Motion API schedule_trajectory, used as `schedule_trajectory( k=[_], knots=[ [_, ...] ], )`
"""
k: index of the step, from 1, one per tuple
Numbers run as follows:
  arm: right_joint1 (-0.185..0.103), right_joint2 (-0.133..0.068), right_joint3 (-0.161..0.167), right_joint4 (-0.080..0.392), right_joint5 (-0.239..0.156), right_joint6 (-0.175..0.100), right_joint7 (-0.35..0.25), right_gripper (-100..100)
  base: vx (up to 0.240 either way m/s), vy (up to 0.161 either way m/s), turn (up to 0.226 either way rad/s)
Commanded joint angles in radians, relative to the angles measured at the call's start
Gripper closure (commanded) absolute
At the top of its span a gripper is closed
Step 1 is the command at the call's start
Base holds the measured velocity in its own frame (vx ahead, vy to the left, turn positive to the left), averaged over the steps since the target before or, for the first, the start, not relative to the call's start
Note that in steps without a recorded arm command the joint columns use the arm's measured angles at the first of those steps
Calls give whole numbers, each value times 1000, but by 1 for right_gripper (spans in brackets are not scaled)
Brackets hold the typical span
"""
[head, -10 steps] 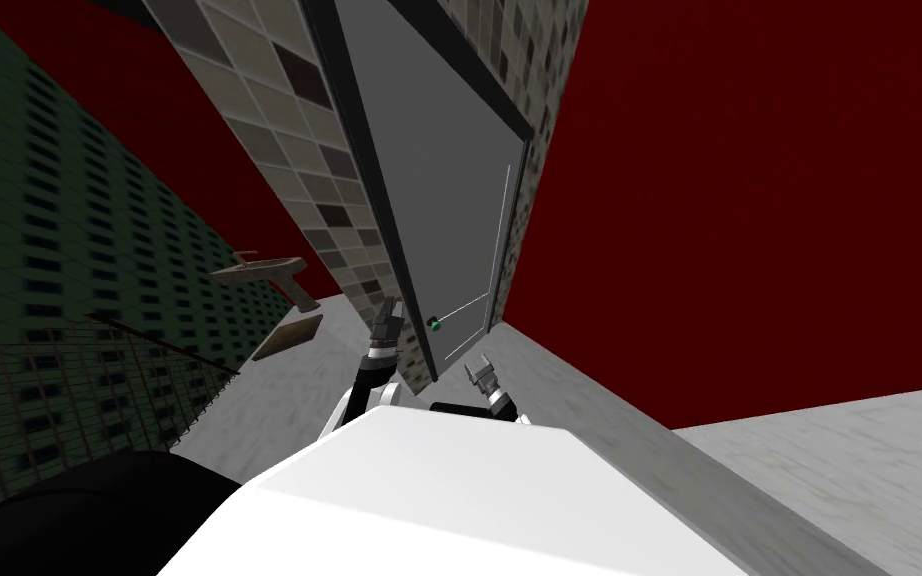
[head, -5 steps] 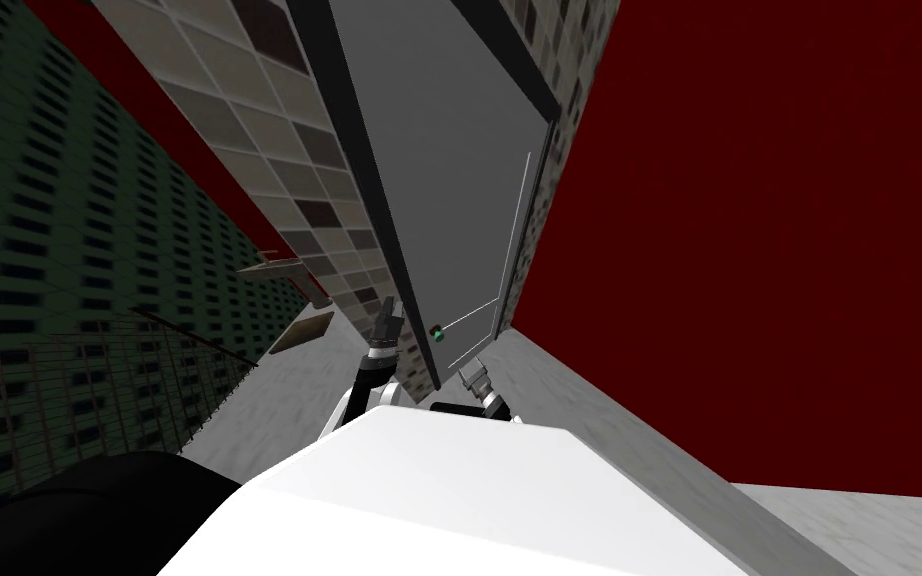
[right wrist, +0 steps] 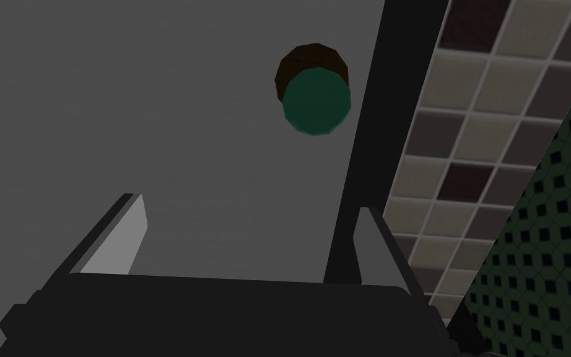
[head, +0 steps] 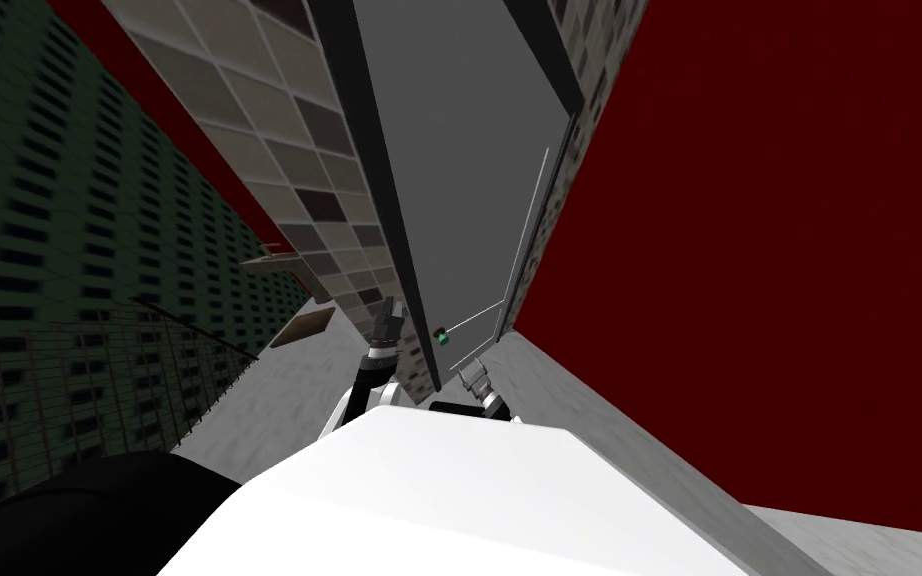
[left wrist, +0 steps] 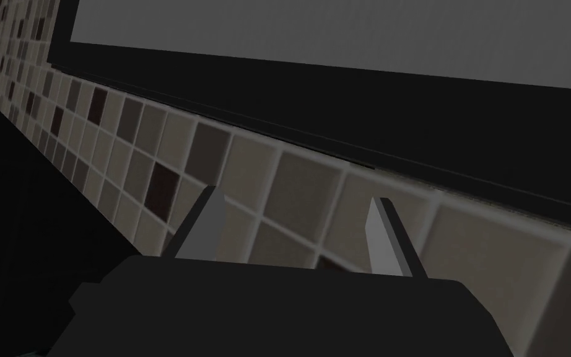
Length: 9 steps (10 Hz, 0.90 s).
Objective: Push the door open
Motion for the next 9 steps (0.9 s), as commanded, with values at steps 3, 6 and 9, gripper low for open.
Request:
schedule_trajectory(
  k=[3,6,9],
  knots=[
    [-5,-49,-42,20,-52,-2,5,-100,-77,-240,143],
    [-18,-91,-91,48,-111,-6,11,-100,-92,-93,268],
    [-26,-115,-124,67,-150,-8,15,-100,-46,18,168]
  ],
)
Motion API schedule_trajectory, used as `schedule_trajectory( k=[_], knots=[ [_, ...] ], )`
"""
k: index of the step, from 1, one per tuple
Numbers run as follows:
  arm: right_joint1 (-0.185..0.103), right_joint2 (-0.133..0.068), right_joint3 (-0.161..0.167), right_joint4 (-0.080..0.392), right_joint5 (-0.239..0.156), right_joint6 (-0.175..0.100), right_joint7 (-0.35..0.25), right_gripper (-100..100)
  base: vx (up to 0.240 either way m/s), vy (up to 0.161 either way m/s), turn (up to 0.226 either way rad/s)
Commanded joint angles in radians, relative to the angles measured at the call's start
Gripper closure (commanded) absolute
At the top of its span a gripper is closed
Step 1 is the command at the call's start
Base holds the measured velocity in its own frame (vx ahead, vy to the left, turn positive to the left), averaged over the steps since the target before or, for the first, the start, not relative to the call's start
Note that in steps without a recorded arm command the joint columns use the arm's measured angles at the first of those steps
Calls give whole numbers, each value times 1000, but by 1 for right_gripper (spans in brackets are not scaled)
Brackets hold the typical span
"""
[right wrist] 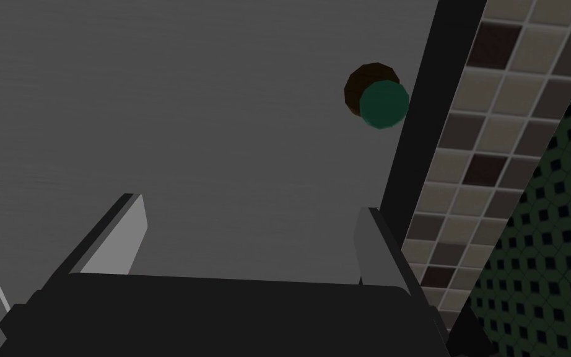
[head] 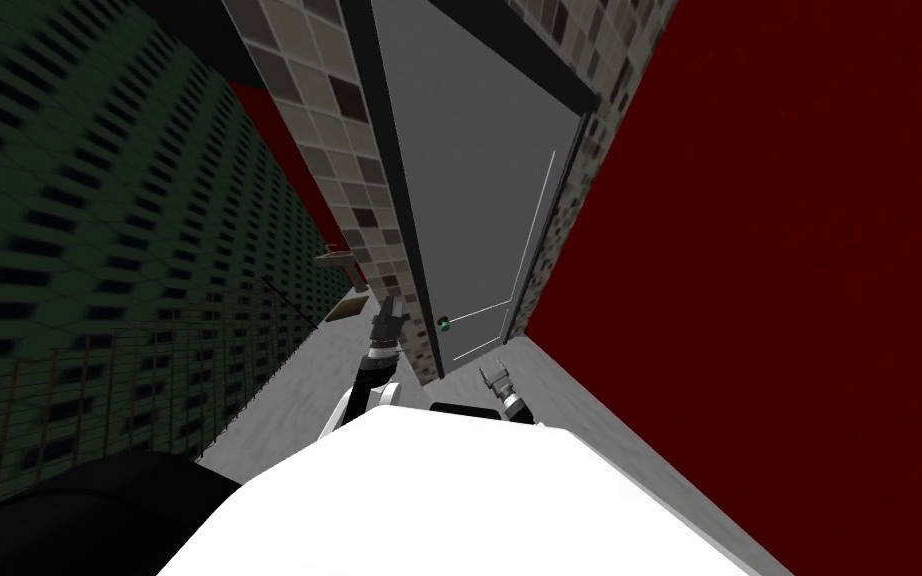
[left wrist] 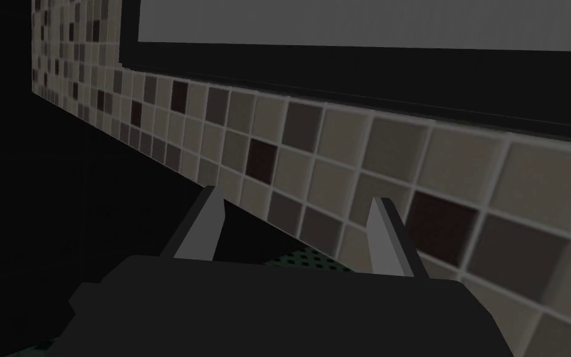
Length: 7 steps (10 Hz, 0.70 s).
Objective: Push the door open
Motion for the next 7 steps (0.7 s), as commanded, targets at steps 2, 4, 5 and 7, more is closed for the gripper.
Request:
schedule_trajectory(
  k=[2,4,5,7],
  knots=[
    [-3,-28,-40,12,-51,2,5,-100,-51,43,324],
    [-13,-51,-76,33,-94,-1,9,-100,-51,72,285],
    [-17,-62,-95,43,-116,-3,12,-100,-21,107,312],
    [-22,-73,-113,54,-138,-4,14,-100,-12,93,233]
  ],
)
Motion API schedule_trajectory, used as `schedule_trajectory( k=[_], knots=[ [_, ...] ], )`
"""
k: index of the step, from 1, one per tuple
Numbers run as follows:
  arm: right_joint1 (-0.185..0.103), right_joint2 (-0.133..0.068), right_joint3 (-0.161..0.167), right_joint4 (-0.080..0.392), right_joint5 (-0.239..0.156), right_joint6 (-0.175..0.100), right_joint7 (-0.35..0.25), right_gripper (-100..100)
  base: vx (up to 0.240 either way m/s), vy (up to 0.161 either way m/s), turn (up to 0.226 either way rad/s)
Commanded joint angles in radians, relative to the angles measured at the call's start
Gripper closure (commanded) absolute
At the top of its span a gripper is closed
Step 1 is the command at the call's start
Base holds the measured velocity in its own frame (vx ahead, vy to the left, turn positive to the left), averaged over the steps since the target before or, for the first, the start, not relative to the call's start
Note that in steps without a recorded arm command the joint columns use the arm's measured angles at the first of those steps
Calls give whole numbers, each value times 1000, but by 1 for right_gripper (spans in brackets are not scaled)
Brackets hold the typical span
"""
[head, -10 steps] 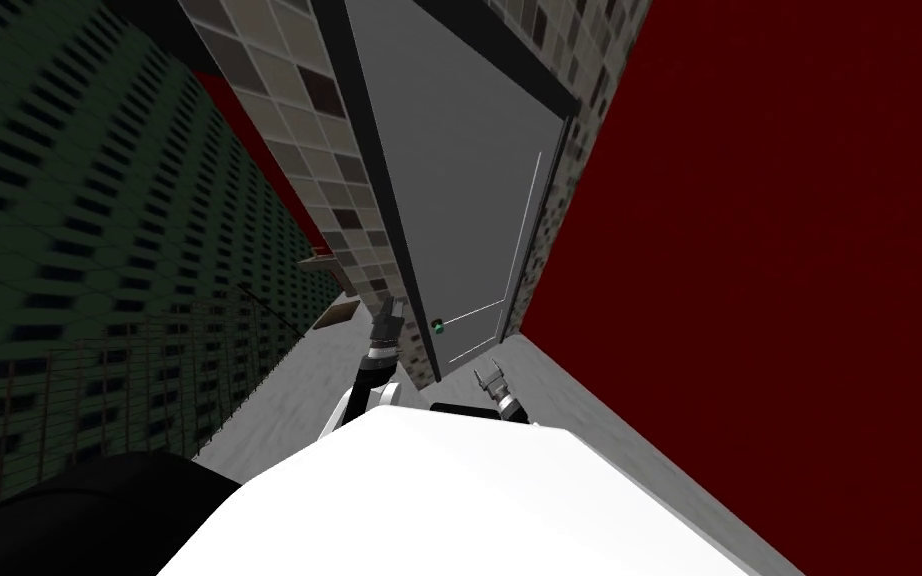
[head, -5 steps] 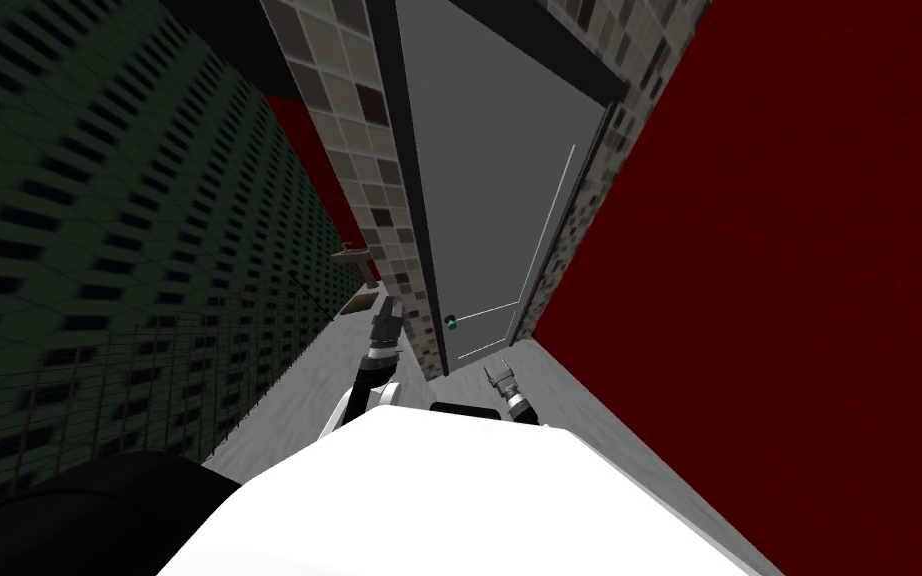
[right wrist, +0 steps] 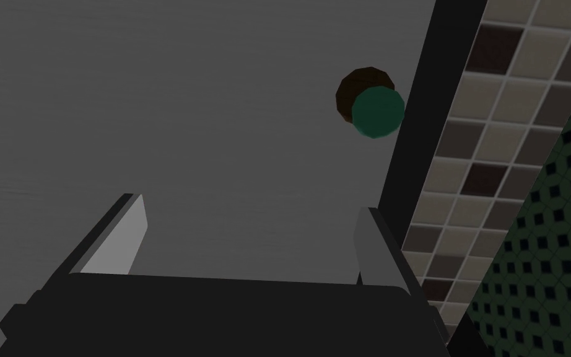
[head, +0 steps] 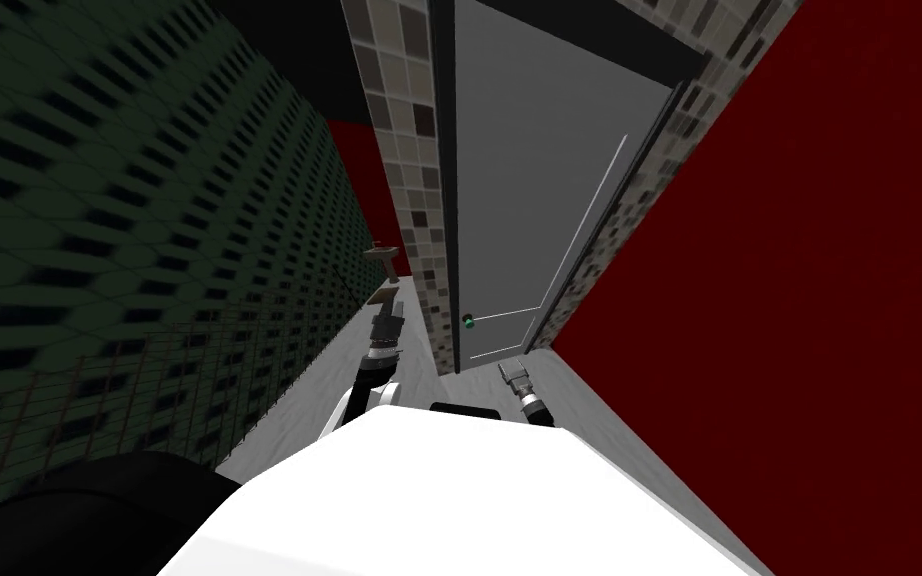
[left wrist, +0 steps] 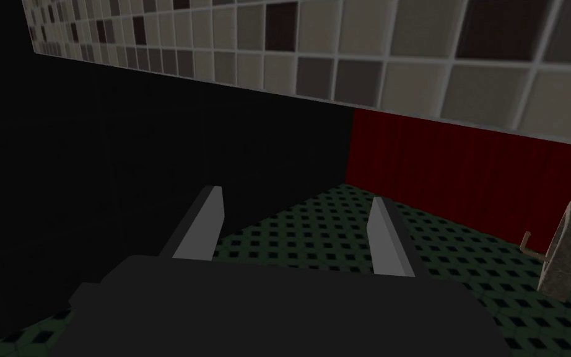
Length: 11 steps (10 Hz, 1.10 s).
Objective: Push the door open
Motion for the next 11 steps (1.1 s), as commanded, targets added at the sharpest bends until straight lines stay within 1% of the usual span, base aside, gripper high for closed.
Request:
schedule_trajectory(
  k=[1,2,3,5,7,8,9,10,11],
  knots=[
    [-10,-11,-32,31,-38,-10,14,-100,12,98,274],
    [-10,-11,-32,31,-38,-10,14,-100,22,85,201],
    [-13,-16,-42,36,-49,-11,15,-100,15,61,101],
    [-22,-35,-77,57,-92,-14,19,-100,22,104,317],
    [-30,-53,-111,76,-132,-16,23,-100,61,160,326],
    [-34,-61,-127,85,-151,-18,25,-100,78,140,239],
    [-34,-61,-127,85,-151,-18,25,-100,50,83,77],
    [-38,-68,-142,94,-170,-19,27,-100,53,81,167],
    [-42,-75,-157,103,-187,-20,29,-100,66,111,303]
  ],
)
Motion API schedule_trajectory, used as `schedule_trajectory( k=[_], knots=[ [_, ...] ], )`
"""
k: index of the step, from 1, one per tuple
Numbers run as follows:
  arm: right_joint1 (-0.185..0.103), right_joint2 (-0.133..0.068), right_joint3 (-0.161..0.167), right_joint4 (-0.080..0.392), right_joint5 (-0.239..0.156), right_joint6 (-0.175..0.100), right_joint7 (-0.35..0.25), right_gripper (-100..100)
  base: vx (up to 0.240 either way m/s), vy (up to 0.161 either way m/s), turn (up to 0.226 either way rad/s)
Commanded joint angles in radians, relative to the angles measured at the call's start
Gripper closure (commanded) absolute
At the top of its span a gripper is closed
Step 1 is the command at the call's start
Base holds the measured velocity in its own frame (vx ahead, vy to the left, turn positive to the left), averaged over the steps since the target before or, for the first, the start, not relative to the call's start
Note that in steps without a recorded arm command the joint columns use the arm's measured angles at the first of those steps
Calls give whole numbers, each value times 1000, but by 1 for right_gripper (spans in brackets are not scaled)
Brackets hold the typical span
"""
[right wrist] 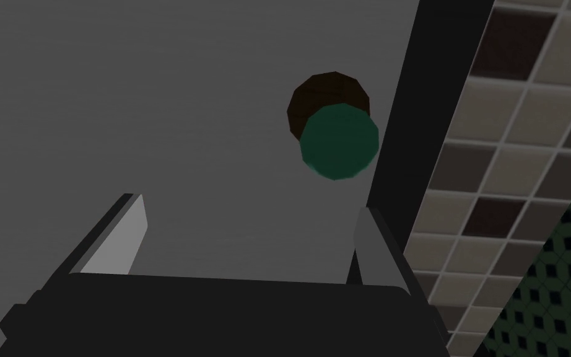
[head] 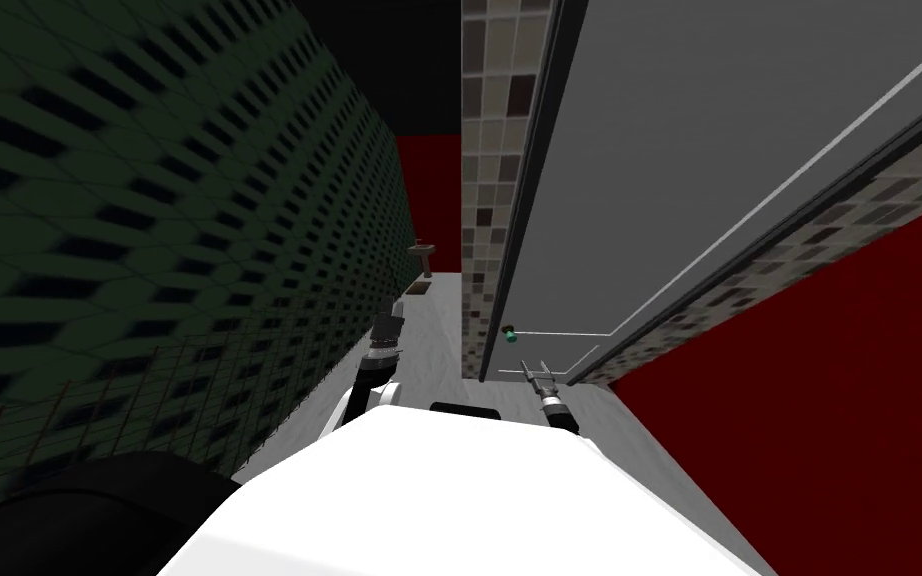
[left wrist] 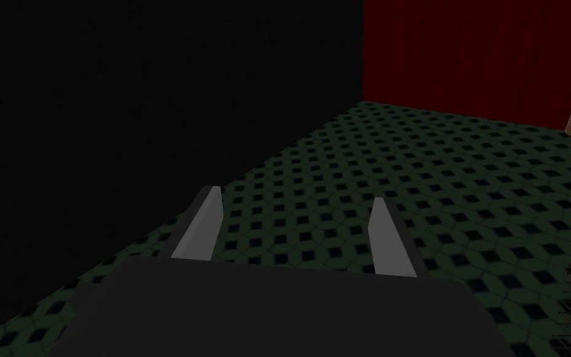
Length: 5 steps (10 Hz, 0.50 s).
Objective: Push the door open
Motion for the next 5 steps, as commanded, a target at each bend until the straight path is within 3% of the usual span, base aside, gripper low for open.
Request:
schedule_trajectory(
  k=[1,5],
  knots=[
    [-1,-16,-21,0,-26,4,-5,-100,79,117,263],
    [-15,-40,-74,30,-90,0,1,-100,154,124,262]
  ],
)
